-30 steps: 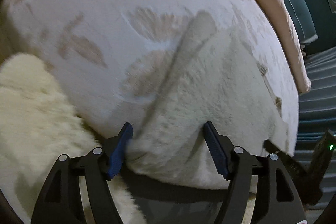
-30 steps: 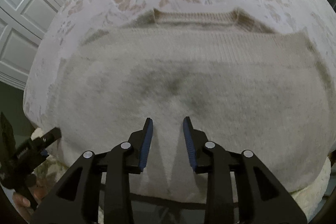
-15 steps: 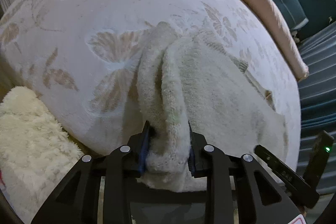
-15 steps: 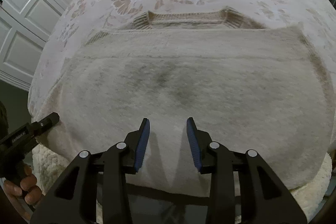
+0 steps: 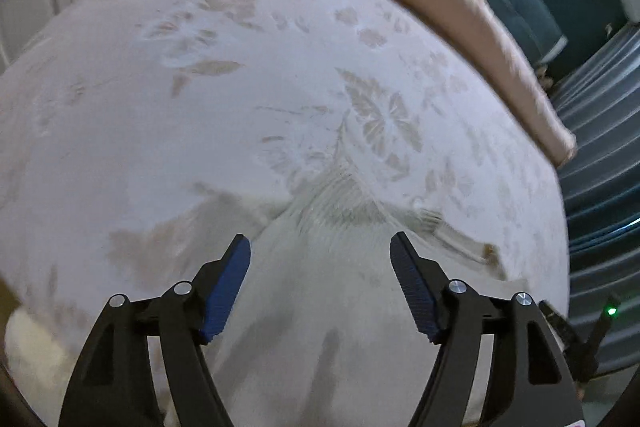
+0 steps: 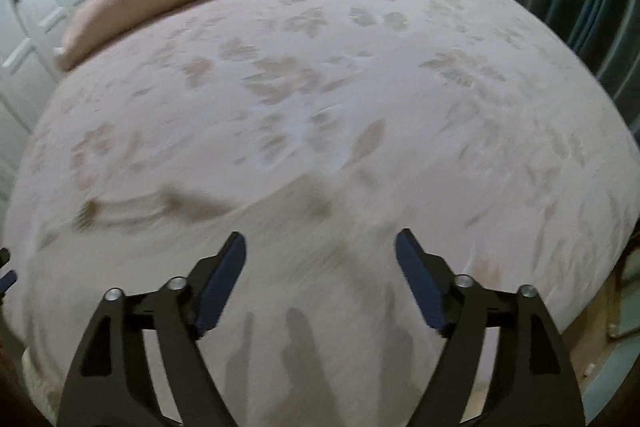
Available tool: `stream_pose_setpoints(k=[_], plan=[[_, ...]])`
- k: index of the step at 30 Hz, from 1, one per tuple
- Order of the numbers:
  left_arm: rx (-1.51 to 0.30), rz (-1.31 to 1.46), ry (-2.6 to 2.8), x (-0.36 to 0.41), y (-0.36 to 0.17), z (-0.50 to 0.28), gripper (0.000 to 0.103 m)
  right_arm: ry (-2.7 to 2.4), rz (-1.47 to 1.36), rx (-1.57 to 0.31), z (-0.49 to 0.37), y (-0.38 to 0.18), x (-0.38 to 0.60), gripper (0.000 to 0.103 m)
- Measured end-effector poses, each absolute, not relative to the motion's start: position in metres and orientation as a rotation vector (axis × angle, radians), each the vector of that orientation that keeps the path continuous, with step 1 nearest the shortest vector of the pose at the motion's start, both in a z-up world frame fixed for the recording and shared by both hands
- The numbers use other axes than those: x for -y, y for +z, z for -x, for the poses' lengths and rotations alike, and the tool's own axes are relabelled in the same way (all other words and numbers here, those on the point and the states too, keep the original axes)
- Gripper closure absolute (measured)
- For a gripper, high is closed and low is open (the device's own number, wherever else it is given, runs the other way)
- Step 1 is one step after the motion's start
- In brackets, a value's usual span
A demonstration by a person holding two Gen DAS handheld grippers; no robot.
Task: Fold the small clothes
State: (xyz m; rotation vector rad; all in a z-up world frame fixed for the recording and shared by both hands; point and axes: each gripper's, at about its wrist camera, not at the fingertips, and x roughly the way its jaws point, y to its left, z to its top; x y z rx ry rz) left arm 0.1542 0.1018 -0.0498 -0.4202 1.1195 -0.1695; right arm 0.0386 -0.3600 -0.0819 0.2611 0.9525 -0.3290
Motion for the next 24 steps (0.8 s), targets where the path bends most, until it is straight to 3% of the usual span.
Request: stream_pose_setpoints(k=[4,6,7,8,15,21,24], plan=[[-1.171,0.412,-0.128,-0.088,-0.078,-0.178,0.034,-0.291,-0.312,-1.000,-0.064,-0.104,0.373,0.027],[-1.195,0.395,-0.144,-0.080,-0.084,-0.183,0.049,-0.243,-0.342,-1.039,-0.068,-0.115,0.372,0.057],[-1.205,0.372,-0.166,-0.076,-0.083,-0.185,0.080,-0.228,-0.328,-1.057,-0.068,-0.116,0.368,0.084],[-1.204,0.331,-0.185,-0.071,-0.078,-0.184,0.092,-0.223,-0.298,-1.036,-0.065,-0.110,0.362,0.095],[-0.968,0.358,-0.253,-0.090,0.007,-0.151,0.096,-0.059,-0.445,-0.616,0.008,-0.006,0.366,0.096],[-1.155,0.275,-0.117,-0.089,-0.070,-0.175,0.096,-0.242,-0.501,-0.934,-0.044,-0.104,0.405,0.096],[-1.104,0.243,-0.120,-0.080,-0.061,-0.168,0.095,-0.190,-0.487,-0.809,-0.035,-0.073,0.393,0.096]])
